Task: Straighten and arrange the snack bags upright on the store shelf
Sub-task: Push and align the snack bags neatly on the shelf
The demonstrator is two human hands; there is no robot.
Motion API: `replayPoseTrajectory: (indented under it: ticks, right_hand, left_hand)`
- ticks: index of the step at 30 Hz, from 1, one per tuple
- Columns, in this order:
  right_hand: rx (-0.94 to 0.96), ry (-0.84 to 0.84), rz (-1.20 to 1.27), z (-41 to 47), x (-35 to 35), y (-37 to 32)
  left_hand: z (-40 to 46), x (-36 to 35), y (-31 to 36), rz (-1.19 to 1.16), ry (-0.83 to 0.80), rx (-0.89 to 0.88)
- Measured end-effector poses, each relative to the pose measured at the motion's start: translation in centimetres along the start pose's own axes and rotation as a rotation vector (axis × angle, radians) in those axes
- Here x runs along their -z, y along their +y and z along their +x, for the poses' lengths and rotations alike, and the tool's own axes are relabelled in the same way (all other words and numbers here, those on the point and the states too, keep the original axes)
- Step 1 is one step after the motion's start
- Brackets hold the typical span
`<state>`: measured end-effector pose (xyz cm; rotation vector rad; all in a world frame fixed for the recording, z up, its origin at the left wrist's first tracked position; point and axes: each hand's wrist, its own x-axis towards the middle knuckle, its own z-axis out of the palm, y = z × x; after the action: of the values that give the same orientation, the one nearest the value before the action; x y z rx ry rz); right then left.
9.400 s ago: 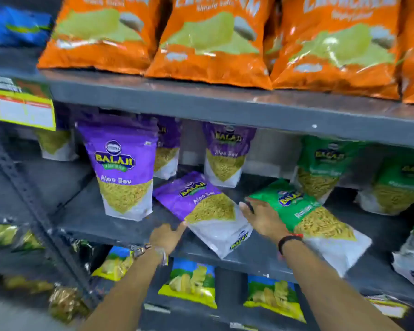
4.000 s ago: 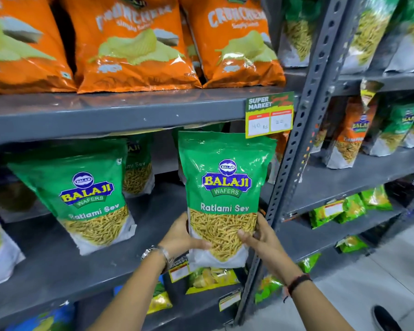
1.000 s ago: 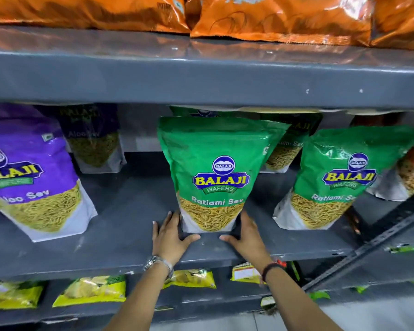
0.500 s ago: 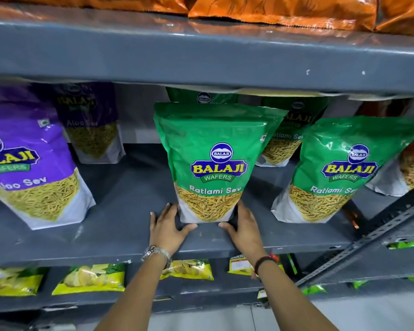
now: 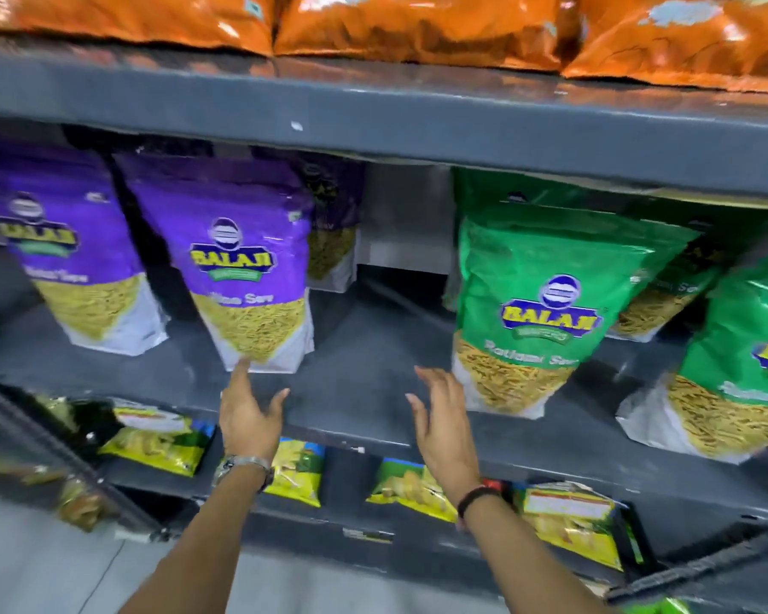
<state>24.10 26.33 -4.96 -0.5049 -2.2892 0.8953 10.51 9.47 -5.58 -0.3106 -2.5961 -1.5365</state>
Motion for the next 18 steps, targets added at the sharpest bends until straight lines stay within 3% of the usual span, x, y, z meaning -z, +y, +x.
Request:
replayPoseTrajectory:
  ticks: [3,8,12,15,18]
  right_hand:
    - [-0.102,-0.165,0.037,2.5,-4.9,-1.7]
    - [-0.268,-0.354,0.101,6.6,-12.3,-3.9]
    - [-0.280,-0.268,0.149,8.3,-15.4,-5.3]
    - [-0.348,-0.186,0.109,8.1,-16.1,-5.9]
    - [-0.416,-0.143,0.119,7.2,-16.0,-6.2]
  left_hand:
    - [3.8,2.7,-2.2,-0.022,-0.030,0.059]
    - [10.3,4.8,-6.1,0.096,-0.281,0.058]
    - [13.9,4.8,-6.6,0.076,-0.478,-0.013]
    - [15.0,4.2,-6.9,0.035,-0.609,0.032]
    - [14.9,3.7,-6.9,0.036,-0.631,-0.019]
